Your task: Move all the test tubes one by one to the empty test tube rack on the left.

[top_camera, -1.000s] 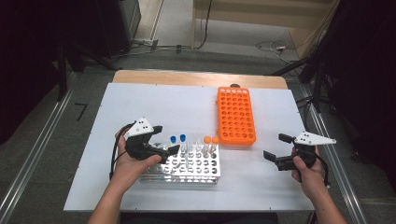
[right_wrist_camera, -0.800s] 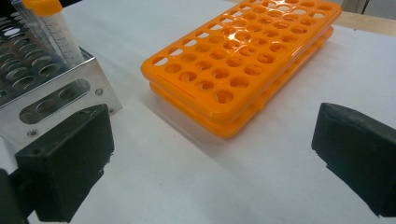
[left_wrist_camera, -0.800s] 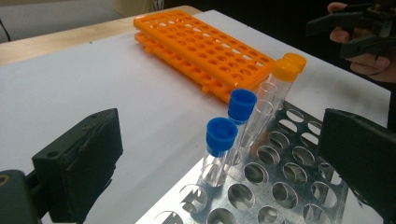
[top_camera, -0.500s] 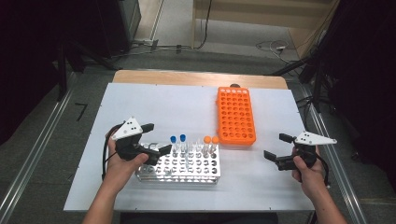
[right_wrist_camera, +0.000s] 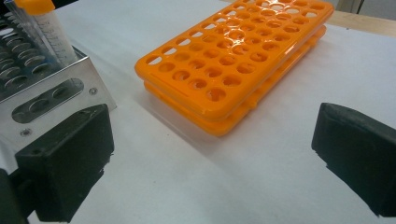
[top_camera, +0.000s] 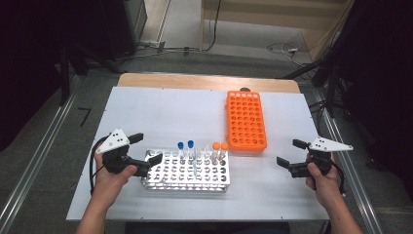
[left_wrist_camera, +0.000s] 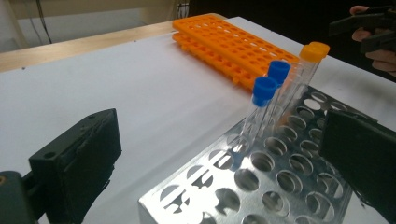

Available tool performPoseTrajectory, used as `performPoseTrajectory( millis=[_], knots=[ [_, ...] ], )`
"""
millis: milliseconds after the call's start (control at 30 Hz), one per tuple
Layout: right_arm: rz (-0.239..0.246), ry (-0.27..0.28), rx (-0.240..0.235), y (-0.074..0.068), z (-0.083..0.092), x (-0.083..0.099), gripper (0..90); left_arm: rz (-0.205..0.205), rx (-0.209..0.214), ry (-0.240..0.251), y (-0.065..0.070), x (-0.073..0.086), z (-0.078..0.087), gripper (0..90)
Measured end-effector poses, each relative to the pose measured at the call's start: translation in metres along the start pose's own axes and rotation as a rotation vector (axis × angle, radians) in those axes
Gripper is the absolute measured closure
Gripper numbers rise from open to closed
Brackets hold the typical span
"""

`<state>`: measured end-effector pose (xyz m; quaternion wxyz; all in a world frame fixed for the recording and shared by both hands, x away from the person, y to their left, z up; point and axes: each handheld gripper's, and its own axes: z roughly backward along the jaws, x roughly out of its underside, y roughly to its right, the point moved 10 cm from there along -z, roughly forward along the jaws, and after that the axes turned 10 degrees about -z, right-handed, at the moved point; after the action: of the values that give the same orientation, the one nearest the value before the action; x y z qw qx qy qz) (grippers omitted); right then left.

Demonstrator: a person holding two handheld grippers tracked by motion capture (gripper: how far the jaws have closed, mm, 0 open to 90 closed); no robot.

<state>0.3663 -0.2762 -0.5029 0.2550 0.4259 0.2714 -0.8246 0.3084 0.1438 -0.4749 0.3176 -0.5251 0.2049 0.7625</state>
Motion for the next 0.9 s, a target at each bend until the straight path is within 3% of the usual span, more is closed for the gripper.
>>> performPoseTrajectory(
  millis=[333,567,733,900],
  knots=[
    [-0.012,0.004,0.003,0.008,0.001,0.003,0.0,0.035,-0.043,0.032,-0.014,0.018,0.02,0.0],
    [-0.019,0.019,0.002,0.013,0.002,0.004,0.0,0.068,-0.078,0.09,-0.031,0.027,0.035,0.0],
    [-0.026,0.03,0.012,0.02,0.003,0.005,0.0,0.085,-0.124,0.107,-0.041,0.036,0.038,0.0],
    [-0.033,0.035,0.015,0.023,0.005,0.005,0.0,0.09,-0.126,0.114,-0.042,0.038,0.037,0.0]
  ],
)
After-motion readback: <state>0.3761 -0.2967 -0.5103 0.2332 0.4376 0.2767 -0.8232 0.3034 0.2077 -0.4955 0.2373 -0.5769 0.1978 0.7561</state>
